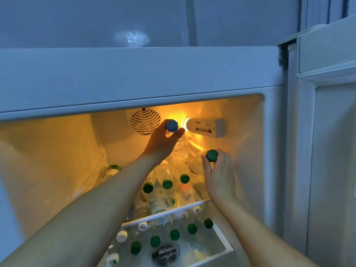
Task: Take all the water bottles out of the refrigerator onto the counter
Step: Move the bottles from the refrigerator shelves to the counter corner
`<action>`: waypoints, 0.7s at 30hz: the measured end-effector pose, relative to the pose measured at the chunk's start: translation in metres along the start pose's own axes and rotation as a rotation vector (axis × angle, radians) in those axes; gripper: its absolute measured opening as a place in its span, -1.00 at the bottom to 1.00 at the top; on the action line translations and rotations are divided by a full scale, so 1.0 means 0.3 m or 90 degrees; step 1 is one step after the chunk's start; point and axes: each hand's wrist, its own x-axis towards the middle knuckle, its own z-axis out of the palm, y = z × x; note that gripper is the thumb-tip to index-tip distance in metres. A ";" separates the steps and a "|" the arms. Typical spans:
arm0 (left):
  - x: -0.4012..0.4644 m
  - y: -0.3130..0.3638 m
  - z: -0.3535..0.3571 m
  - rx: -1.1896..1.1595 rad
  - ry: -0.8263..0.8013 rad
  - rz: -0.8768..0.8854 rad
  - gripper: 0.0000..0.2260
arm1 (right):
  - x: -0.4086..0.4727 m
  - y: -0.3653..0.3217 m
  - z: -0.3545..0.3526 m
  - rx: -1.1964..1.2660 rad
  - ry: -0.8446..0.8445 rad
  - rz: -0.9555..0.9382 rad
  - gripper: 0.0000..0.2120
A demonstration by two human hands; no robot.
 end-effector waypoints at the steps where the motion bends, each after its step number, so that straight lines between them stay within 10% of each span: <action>1: -0.008 0.000 -0.004 -0.007 0.004 -0.009 -0.69 | 0.003 -0.018 -0.005 0.017 0.041 -0.012 -0.59; 21: -0.298 0.164 -0.262 -0.037 0.146 -0.047 -0.79 | -0.002 -0.322 -0.166 0.247 0.028 0.004 -0.81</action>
